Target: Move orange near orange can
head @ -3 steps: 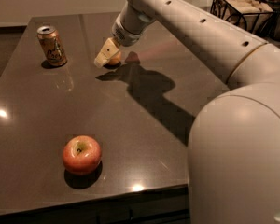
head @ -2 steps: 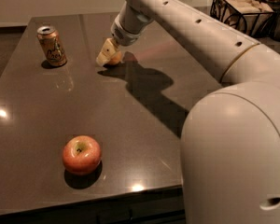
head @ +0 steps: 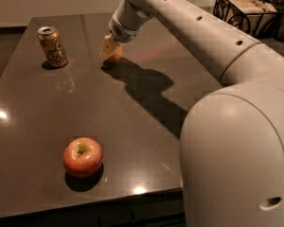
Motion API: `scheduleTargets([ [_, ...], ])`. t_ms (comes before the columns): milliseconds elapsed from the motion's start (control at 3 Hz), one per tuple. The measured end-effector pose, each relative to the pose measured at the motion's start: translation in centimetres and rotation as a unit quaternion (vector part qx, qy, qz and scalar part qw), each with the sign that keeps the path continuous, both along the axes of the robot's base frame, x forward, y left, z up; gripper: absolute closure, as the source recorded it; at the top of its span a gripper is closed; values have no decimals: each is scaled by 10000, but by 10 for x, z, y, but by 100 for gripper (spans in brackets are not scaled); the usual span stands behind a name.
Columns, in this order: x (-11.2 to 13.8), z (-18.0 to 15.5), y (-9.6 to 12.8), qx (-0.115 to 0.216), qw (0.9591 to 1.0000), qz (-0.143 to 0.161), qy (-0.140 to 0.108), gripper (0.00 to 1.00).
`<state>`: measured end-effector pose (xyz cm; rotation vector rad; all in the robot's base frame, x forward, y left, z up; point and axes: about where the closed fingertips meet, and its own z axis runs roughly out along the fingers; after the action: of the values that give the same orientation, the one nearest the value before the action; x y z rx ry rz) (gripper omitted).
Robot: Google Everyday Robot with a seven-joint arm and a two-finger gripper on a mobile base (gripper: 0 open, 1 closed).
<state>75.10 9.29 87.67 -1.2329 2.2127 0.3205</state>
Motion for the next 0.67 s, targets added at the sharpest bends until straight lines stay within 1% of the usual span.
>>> scheduleTargets([
  [333,-6,15,21,93,9994,313,-114,96],
  [667,-10,28,53,130,9975,647,-262,100],
])
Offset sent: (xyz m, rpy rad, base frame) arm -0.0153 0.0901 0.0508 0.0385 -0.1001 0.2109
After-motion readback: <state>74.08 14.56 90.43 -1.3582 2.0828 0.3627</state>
